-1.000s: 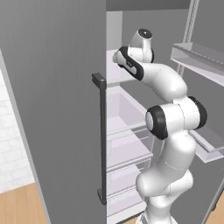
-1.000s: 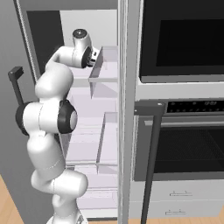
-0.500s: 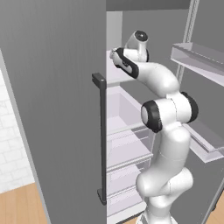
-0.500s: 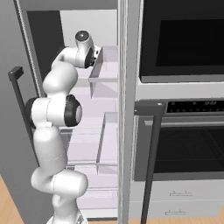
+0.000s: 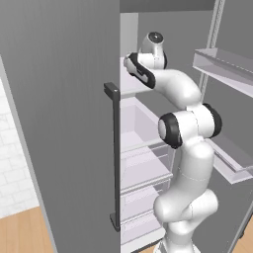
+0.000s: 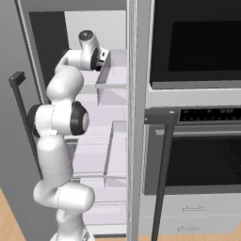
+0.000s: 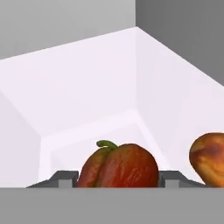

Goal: Place one bell pepper and one chicken drumstick in each tupperware on the nearby counter, to pack two identical lunches.

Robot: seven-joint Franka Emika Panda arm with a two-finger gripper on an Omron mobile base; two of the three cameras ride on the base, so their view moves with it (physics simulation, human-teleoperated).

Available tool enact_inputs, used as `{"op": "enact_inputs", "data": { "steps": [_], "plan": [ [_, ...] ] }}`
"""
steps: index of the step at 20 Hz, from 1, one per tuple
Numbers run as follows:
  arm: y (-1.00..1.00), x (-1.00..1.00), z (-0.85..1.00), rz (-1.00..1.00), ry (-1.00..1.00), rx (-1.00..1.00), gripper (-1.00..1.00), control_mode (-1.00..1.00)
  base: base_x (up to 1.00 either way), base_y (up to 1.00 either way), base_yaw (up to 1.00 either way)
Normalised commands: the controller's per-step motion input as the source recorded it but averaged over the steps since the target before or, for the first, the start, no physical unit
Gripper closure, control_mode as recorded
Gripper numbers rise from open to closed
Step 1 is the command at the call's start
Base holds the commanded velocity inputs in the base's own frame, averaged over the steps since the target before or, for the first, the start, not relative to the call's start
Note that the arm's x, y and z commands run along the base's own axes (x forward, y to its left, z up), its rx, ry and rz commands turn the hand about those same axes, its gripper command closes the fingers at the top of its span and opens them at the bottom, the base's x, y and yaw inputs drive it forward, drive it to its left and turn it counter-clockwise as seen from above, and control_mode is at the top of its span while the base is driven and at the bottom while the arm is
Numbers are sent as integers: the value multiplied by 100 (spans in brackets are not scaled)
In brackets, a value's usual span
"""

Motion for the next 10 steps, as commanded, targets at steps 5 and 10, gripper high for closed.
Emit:
{"op": "enact_inputs", "data": {
  "steps": [5,10],
  "plan": [
    [0,-84,-24,-2,-3,-2,100,-100,0,0,0],
    [0,-100,0,0,-1,0,100,-100,0,0,0]
  ]
}}
